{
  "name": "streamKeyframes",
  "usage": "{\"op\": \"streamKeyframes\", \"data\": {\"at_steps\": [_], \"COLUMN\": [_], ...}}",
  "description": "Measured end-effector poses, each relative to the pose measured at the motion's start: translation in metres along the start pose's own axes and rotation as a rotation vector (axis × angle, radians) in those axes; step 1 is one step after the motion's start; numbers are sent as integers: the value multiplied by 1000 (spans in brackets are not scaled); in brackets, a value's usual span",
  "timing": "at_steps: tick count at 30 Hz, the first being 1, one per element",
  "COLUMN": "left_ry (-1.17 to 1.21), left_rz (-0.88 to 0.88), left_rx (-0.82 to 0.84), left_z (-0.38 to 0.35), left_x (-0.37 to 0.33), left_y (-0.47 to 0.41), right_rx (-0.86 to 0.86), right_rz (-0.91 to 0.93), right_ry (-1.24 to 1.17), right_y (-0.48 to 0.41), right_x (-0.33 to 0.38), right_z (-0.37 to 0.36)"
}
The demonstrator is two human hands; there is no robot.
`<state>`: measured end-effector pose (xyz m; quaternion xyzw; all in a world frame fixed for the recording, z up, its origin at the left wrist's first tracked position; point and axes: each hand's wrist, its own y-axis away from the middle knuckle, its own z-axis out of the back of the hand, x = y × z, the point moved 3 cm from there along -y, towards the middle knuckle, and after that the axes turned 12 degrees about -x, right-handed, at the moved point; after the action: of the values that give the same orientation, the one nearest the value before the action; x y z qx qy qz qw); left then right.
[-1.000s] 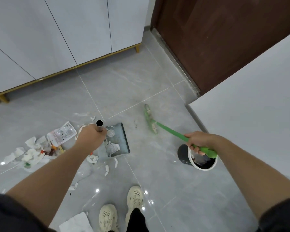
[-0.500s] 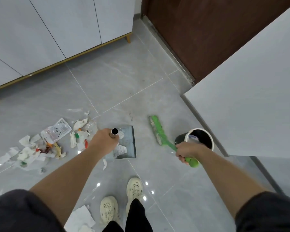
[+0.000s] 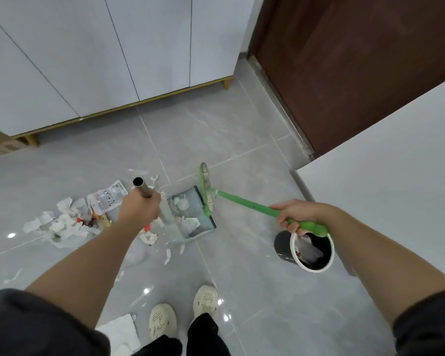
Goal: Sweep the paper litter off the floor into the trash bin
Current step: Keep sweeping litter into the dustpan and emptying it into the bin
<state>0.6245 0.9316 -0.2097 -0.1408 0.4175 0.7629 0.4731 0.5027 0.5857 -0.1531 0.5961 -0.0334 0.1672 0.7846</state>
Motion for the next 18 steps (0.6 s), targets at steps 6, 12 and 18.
{"op": "streamKeyframes", "data": {"at_steps": [6,12,18], "left_ry": [15,1,43], "left_rz": [-11,-23,-41], "left_rx": [-118,-189,-160], "left_z": [63,126,186], "left_x": [12,36,54], "left_y": [-23,-85,-148], "right_rx": [-132,-255,-395], "right_rz": [122,148,188], "right_ry": [148,536,804], "right_y": [-16,-49,-81], "right_x": [72,141,210], "right_z": [-43,-100,-181]}}
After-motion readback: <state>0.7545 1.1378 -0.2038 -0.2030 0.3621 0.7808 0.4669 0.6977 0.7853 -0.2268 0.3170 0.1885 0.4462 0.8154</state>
